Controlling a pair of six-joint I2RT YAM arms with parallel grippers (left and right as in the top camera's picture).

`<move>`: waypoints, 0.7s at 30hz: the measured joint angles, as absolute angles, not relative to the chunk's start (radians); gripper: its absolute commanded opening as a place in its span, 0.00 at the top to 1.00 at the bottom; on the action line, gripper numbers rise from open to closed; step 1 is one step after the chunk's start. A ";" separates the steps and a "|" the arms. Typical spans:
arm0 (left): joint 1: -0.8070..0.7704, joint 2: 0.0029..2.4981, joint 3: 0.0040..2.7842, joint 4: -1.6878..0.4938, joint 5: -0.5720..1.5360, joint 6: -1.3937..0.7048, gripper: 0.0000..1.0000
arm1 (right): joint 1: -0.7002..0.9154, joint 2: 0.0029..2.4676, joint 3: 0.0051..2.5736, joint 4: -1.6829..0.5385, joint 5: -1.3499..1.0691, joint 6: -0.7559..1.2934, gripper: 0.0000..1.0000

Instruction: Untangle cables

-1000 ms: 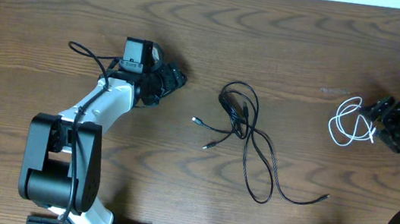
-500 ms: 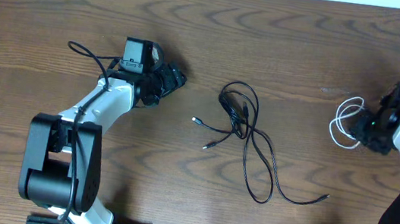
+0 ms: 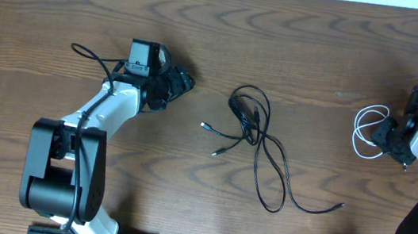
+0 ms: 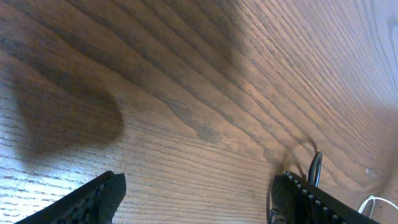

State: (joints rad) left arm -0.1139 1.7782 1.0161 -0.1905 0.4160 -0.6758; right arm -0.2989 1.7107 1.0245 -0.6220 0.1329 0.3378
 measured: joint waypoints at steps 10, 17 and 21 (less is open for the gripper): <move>-0.114 1.778 1.016 -0.191 0.416 -0.676 0.20 | -0.311 1.826 1.032 -0.529 0.139 0.356 0.58; -0.114 1.778 1.016 -0.194 0.416 -0.676 0.19 | -0.325 1.863 1.055 -0.458 0.139 0.388 0.99; -0.114 1.778 1.016 -0.194 0.416 -0.676 0.19 | -0.374 1.869 1.061 -0.414 0.073 0.419 0.99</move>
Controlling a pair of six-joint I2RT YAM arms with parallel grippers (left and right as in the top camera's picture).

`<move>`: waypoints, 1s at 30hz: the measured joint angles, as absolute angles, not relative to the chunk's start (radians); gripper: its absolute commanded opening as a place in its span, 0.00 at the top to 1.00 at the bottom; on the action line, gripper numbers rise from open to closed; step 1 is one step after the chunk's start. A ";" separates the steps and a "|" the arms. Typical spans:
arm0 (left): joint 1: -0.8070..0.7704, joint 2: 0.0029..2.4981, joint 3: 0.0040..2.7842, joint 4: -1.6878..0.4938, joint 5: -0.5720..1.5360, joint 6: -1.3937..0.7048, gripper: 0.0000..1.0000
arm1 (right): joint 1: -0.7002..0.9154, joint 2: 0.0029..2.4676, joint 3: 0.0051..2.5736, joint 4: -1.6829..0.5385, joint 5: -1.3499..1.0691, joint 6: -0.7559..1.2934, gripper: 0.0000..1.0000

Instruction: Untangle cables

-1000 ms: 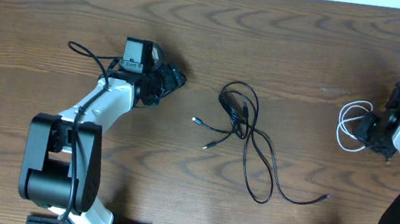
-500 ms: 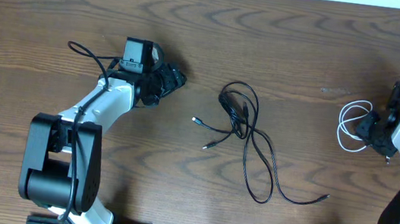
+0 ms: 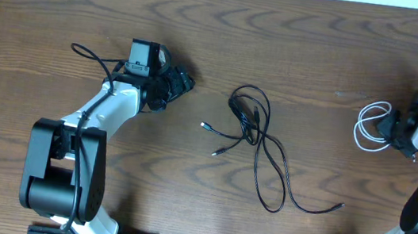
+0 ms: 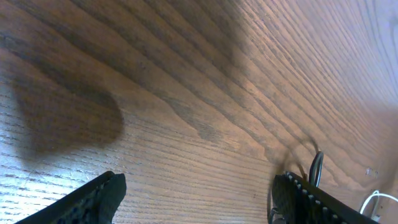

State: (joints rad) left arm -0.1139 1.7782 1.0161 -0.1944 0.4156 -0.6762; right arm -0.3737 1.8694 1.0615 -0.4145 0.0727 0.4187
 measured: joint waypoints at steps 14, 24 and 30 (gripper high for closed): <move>-0.114 1.778 1.016 -0.194 0.416 -0.676 0.20 | -0.527 1.674 1.253 -0.364 -0.191 0.403 0.99; -0.114 1.778 1.016 -0.195 0.416 -0.676 0.20 | -0.535 1.695 1.267 -0.197 -0.110 0.370 0.99; -0.114 1.778 1.016 -0.195 0.416 -0.676 0.20 | -0.550 1.720 1.265 -0.023 0.022 0.218 0.99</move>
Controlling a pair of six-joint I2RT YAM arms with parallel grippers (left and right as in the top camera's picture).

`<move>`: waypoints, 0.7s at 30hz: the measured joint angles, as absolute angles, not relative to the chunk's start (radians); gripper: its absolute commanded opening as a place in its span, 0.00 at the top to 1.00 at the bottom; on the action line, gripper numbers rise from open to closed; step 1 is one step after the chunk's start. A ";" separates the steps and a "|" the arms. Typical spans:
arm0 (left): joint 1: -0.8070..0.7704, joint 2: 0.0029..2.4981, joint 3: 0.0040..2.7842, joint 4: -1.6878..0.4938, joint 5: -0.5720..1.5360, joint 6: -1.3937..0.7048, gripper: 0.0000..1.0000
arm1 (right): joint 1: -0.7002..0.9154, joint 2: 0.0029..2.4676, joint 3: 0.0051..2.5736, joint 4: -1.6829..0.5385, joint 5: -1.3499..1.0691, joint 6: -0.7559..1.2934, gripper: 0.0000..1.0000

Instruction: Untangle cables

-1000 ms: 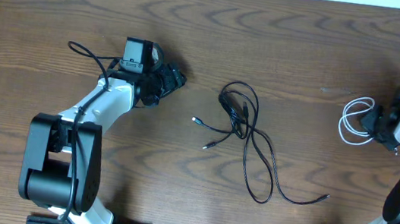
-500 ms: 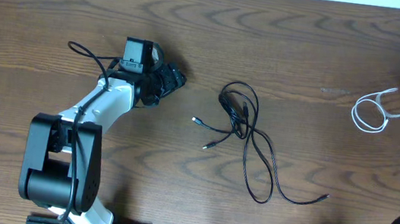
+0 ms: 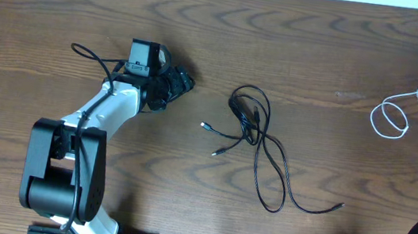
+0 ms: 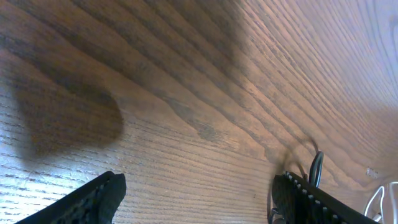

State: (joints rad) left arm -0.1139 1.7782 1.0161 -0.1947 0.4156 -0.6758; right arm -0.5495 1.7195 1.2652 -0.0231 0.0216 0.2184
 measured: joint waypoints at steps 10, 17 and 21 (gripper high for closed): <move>-0.114 1.778 1.016 -0.195 0.416 -0.676 0.20 | -0.554 1.653 1.266 0.192 0.254 0.072 0.99; -0.114 1.778 1.016 -0.195 0.416 -0.676 0.19 | -0.555 1.657 1.268 0.076 0.263 0.056 0.94; -0.114 1.778 1.016 -0.196 0.416 -0.676 0.20 | -0.557 1.701 1.268 0.015 0.255 0.055 0.85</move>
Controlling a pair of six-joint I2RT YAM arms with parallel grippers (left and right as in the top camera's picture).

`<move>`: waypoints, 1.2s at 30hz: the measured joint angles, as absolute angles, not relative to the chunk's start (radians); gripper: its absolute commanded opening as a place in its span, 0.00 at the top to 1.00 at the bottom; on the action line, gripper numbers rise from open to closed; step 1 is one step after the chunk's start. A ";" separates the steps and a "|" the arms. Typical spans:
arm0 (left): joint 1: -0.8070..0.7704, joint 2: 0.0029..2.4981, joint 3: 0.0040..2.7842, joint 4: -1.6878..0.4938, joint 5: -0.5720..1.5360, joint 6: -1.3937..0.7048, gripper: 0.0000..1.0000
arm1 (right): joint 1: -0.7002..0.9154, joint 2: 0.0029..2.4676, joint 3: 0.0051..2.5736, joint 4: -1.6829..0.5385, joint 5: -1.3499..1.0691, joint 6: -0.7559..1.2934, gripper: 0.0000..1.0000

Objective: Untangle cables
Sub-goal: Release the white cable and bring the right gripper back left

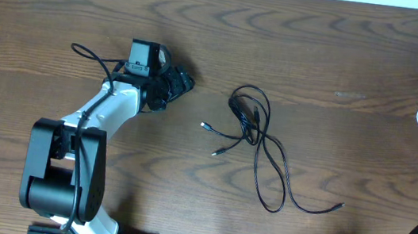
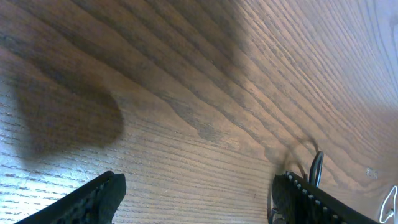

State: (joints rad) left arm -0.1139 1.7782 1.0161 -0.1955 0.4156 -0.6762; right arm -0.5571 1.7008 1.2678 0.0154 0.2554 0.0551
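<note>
A tangle of black cable (image 1: 254, 129) lies mid-table, its loops running down to a free end near the front right; a loop of it (image 2: 316, 167) also shows in the left wrist view. A white cable lies looped at the table's right edge, and a bit of it (image 2: 391, 203) shows far off in the left wrist view. My left gripper (image 1: 184, 81) rests left of the black tangle, apart from it, and is open (image 2: 199, 200) with only bare wood between its fingers. My right gripper is out of view.
The table is dark brown wood (image 1: 322, 43) with a pale wall strip along its far edge. Part of my right arm rises at the front right corner. My left arm's base (image 1: 62, 171) stands at the front left.
The white cable has moved further right, from a stretched loop near the right side to a loop at the very right edge. The left gripper and the black tangle have not moved.
My right gripper was at the white coil on the right side of the table. The coil then sat slightly higher beside it. Later the gripper had left the frame, with the cable drawn out rightward; now the cable lies at the right edge. The left arm stayed still.
</note>
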 measured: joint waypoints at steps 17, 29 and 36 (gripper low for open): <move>-0.114 1.778 1.016 -0.199 0.416 -0.676 0.20 | -0.559 1.814 1.268 -0.146 0.133 0.045 0.23; -0.114 1.778 1.016 -0.199 0.416 -0.676 0.24 | -0.559 1.814 1.268 -0.291 -0.162 0.045 0.19; -0.114 1.778 1.016 -0.201 0.416 -0.669 0.58 | -0.523 1.814 1.266 -0.384 -0.364 0.041 0.37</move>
